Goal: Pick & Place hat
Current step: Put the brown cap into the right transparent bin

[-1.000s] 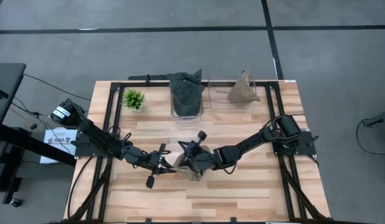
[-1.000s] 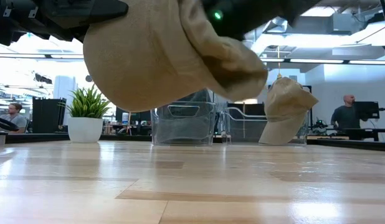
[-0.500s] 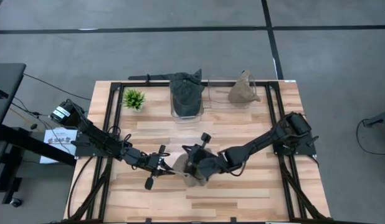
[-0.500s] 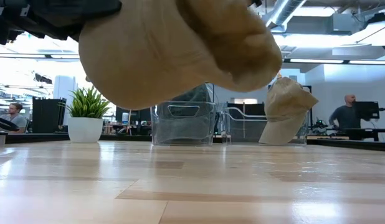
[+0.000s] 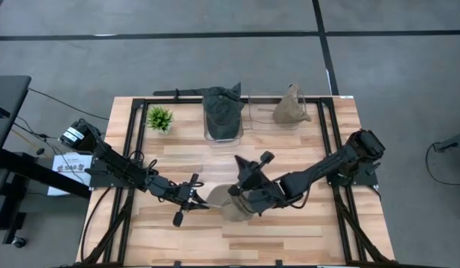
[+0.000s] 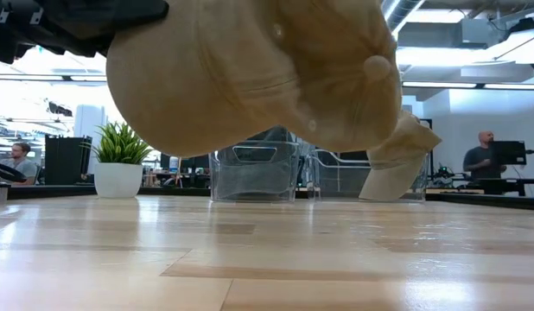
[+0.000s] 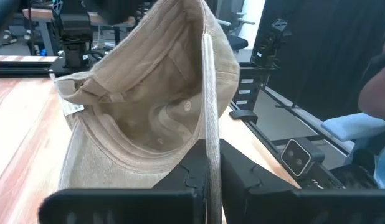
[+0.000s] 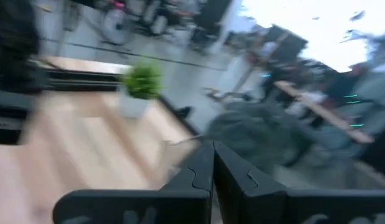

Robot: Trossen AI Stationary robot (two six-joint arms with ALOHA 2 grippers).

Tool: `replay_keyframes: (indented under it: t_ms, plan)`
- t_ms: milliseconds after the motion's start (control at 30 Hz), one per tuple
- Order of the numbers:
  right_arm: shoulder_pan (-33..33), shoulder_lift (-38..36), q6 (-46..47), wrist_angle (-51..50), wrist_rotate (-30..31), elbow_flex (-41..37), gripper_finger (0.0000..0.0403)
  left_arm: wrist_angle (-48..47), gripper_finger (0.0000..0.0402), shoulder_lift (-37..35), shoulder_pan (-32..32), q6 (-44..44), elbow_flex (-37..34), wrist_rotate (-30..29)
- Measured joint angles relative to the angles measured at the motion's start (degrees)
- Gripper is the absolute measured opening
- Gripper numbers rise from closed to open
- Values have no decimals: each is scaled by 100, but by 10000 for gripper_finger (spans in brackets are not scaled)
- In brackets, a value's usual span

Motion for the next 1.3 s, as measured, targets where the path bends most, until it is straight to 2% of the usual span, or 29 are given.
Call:
replay_keyframes:
  t_ms: [200,267,500,600,733,800,1100,1300]
  plan:
    - [-38,2,-261,-996,1554,0,1,7,21,0,-9,12,0,14]
    - [3,-76,-190,-1510,1589,-9,1,7,21,0,-11,13,0,24]
    - [333,-849,1597,-3167,1624,-4,0,-38,21,0,-13,12,-4,34]
    - [486,-1166,2642,-4186,1411,-3,1,-37,21,0,-37,0,-4,32]
    - [583,-1223,3957,-5330,207,-2,0,-4,21,0,-48,-2,-4,43]
    - [614,-1088,4527,-5645,-120,-4,1,89,21,0,-47,-4,-4,39]
    - [723,11,5669,-5616,-309,-13,1,254,21,0,-46,-51,-4,-93]
    - [452,637,6118,-5509,-314,-17,1,273,21,0,-46,-55,-4,-97]
